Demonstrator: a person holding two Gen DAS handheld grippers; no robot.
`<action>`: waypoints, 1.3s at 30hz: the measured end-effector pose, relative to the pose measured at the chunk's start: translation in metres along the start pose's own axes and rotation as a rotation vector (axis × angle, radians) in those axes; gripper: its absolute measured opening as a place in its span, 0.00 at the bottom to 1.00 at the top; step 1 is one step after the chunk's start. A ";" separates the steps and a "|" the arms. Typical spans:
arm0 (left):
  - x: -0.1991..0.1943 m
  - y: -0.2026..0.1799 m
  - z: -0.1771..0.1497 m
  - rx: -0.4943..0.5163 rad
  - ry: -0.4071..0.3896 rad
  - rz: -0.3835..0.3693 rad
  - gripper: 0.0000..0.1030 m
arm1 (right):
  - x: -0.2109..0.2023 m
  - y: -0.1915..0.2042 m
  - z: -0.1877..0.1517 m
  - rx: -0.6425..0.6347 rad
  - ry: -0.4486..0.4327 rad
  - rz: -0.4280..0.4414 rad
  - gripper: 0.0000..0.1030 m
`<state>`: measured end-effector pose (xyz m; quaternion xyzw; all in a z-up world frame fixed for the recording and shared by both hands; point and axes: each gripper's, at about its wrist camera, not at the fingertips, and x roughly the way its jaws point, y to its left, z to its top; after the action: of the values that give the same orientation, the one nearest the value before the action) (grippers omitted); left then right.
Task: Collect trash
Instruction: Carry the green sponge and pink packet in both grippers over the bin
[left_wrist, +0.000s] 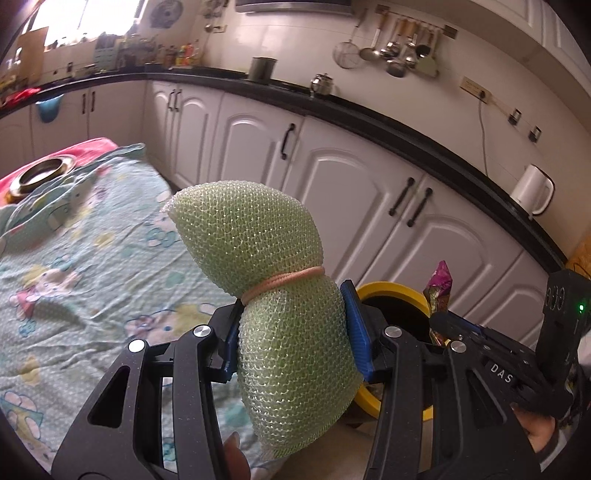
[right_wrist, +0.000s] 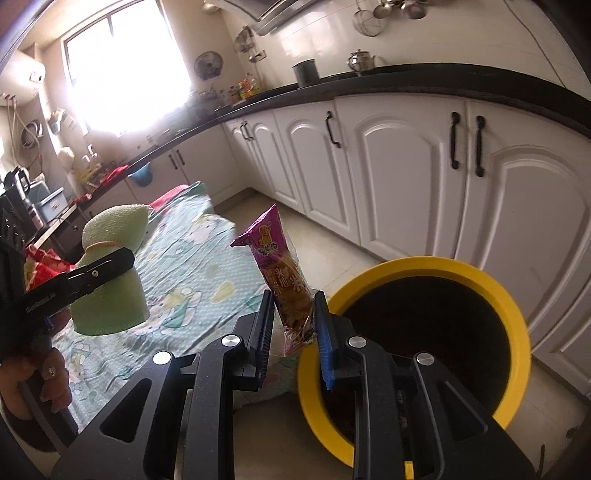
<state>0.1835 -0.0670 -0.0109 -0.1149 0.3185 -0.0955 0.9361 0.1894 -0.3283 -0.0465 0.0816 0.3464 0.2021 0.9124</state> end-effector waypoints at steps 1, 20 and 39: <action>0.000 -0.002 -0.001 0.006 0.002 -0.005 0.38 | -0.002 -0.003 0.000 0.005 -0.002 -0.003 0.21; 0.023 -0.067 -0.020 0.146 0.054 -0.114 0.38 | -0.035 -0.048 -0.018 0.093 -0.038 -0.102 0.21; 0.061 -0.113 -0.045 0.247 0.136 -0.183 0.39 | -0.045 -0.094 -0.045 0.195 -0.011 -0.182 0.21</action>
<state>0.1912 -0.1972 -0.0492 -0.0208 0.3552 -0.2265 0.9067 0.1583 -0.4323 -0.0808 0.1390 0.3654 0.0833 0.9166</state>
